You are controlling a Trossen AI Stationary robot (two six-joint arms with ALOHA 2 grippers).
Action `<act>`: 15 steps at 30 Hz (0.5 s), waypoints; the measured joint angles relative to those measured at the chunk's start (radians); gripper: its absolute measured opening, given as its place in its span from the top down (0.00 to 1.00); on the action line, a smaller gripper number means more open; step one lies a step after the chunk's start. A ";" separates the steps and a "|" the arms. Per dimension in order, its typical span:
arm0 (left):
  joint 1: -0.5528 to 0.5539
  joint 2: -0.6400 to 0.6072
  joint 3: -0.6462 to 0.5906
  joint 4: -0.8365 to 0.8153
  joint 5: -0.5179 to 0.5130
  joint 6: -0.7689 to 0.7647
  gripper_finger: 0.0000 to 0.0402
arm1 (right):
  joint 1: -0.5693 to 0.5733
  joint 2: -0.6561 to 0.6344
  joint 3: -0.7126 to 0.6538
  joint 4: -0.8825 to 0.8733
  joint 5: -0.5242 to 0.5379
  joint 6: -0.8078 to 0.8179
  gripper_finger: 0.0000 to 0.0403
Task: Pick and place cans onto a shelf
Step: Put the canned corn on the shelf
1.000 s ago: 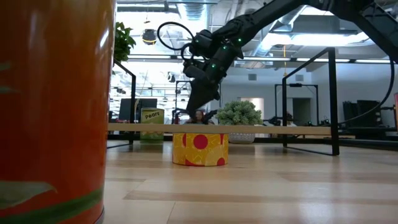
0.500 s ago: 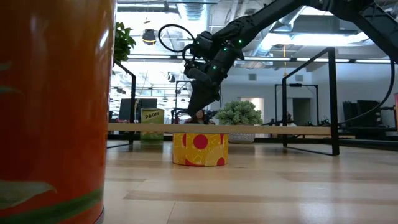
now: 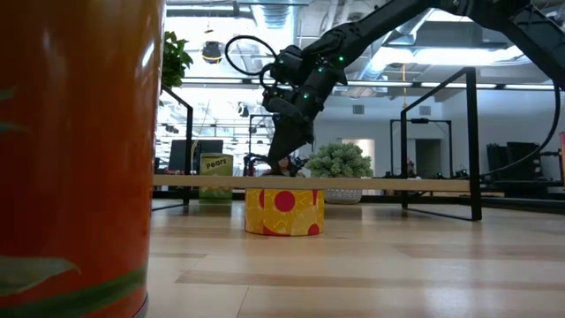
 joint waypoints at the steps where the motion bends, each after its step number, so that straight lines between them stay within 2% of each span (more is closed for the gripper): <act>1: 0.000 0.000 0.000 0.000 0.000 0.000 0.77 | -0.002 0.017 0.004 0.008 0.000 0.002 0.60; 4: 0.000 0.000 0.000 0.000 0.000 0.000 0.77 | -0.005 0.044 -0.004 -0.026 -0.003 0.010 0.60; 6: 0.000 0.000 0.000 0.001 -0.002 0.000 0.77 | -0.004 0.058 0.005 0.016 -0.003 0.010 0.60; 15: 0.000 0.000 0.000 0.000 0.001 -0.008 0.77 | 0.002 0.059 0.003 -0.016 0.053 0.010 0.60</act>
